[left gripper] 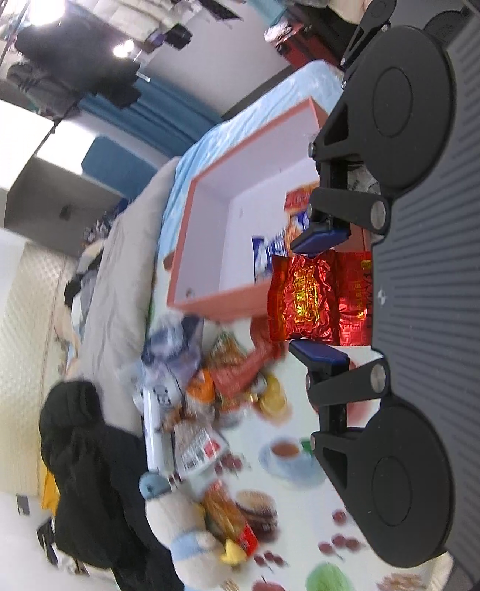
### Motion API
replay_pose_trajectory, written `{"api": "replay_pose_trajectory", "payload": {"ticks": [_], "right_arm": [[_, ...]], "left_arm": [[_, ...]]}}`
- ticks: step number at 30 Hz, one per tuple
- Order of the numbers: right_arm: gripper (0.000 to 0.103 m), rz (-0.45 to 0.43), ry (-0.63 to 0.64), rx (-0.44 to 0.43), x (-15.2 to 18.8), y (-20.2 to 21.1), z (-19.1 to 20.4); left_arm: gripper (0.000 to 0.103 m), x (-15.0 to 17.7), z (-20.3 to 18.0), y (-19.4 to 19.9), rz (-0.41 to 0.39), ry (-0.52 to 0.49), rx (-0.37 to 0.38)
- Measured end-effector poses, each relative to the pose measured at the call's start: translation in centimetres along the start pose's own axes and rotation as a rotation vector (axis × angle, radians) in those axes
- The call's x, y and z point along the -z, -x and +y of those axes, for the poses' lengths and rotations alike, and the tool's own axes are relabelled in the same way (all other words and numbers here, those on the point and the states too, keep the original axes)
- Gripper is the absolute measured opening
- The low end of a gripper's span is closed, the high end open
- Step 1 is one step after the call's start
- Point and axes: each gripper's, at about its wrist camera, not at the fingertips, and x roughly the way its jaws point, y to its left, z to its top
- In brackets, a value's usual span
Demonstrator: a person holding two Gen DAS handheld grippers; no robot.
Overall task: Organize snacks
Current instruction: 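Carry the red packet and clear bag over the pink box with both grippers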
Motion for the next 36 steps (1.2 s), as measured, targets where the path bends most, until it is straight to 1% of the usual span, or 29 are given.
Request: {"api": "replay_pose_trajectory", "payload": {"ticks": [4,8,12,18,27,31,36], "right_arm": [[0.035,-0.017,-0.039,0.043,-0.4,0.8,-2.2],[0.035,-0.028,-0.079,0.077,-0.7,0.4,-4.3],[0.035,-0.037,-0.106,0.101,-1.3,-1.0,-6.6],[0.035,-0.028,-0.143,0.124,-1.7,-3.5,-10.0],[0.035,0.044,-0.183,0.114,-1.7,-8.2,-13.8],[0.035,0.082,-0.207,0.103,-1.5,-10.6,-15.3],[0.035,0.127,-0.22,0.092,-1.2,-13.3,-16.5]], "left_arm": [[0.057,-1.0,-2.4,-1.1,-0.002,-0.03,0.044],[0.057,-2.3,-4.4,-3.2,0.009,-0.055,0.074],[0.057,-3.4,-5.7,-6.2,0.033,-0.07,0.084],[0.057,-4.8,-7.1,-11.3,0.095,-0.081,0.079],[0.057,-6.2,-9.0,-18.4,0.179,-0.099,0.067],[0.057,-6.5,-9.5,-21.4,0.217,-0.11,0.044],[0.057,-7.0,-9.6,-24.2,0.252,-0.123,0.032]]}}
